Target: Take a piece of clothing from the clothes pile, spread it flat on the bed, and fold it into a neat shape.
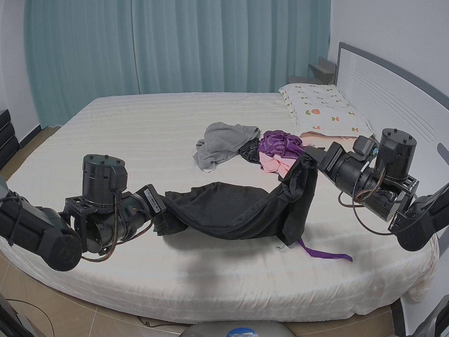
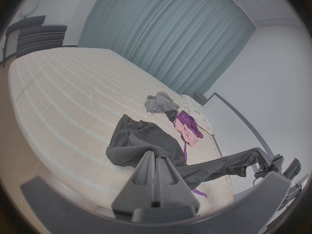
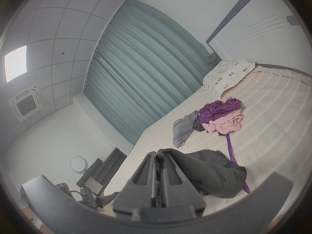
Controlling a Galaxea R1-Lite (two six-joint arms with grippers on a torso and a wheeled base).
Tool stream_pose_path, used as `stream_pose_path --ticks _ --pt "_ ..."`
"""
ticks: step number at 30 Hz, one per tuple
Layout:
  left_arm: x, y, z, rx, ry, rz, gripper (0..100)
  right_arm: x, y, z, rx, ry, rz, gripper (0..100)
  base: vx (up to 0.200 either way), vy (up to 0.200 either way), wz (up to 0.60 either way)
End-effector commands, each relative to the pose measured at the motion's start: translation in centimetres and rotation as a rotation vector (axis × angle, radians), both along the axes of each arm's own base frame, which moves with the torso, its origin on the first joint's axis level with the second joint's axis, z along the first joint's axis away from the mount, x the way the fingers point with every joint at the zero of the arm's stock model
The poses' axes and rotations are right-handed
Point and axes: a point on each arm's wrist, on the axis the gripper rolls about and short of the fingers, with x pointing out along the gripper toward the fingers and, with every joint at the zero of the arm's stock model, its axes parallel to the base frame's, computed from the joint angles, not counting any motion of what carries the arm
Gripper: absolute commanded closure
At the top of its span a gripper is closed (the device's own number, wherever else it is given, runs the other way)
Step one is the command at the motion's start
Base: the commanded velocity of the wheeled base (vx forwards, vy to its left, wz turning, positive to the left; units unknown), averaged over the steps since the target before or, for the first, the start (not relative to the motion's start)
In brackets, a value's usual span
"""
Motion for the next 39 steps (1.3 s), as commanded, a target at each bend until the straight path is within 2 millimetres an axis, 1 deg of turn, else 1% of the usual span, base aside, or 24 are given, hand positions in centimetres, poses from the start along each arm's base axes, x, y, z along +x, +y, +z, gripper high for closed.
stream_pose_path --ticks 1,2,19,29,31,35,39 --pt "0.0 0.0 0.1 -0.004 -0.003 0.005 100 0.0 0.0 0.0 0.000 0.000 -0.001 100 0.000 0.000 0.00" --pt "0.0 0.1 0.0 -0.006 0.004 0.014 100 0.0 0.0 0.0 -0.001 -0.002 -0.002 100 0.000 0.000 0.00" --pt "0.3 0.2 0.5 -0.013 -0.015 0.026 100 0.0 -0.1 0.5 -0.009 -0.021 -0.012 100 0.000 0.200 0.00" --pt "0.1 0.4 0.9 -0.019 -0.027 0.029 100 0.3 -0.1 0.3 -0.061 -0.027 -0.017 100 0.000 0.200 0.00" --pt "0.1 0.4 0.9 -0.019 -0.028 0.030 100 0.3 -0.2 0.2 -0.075 -0.024 -0.027 100 0.000 0.200 0.00" --pt "0.0 0.5 0.9 -0.019 -0.028 0.030 100 1.2 0.0 0.5 -0.098 -0.037 -0.118 100 0.000 0.200 0.00" --pt "-0.3 0.6 1.2 -0.022 -0.035 0.031 100 1.2 0.1 0.8 -0.115 -0.054 -0.126 100 0.000 0.200 0.00"
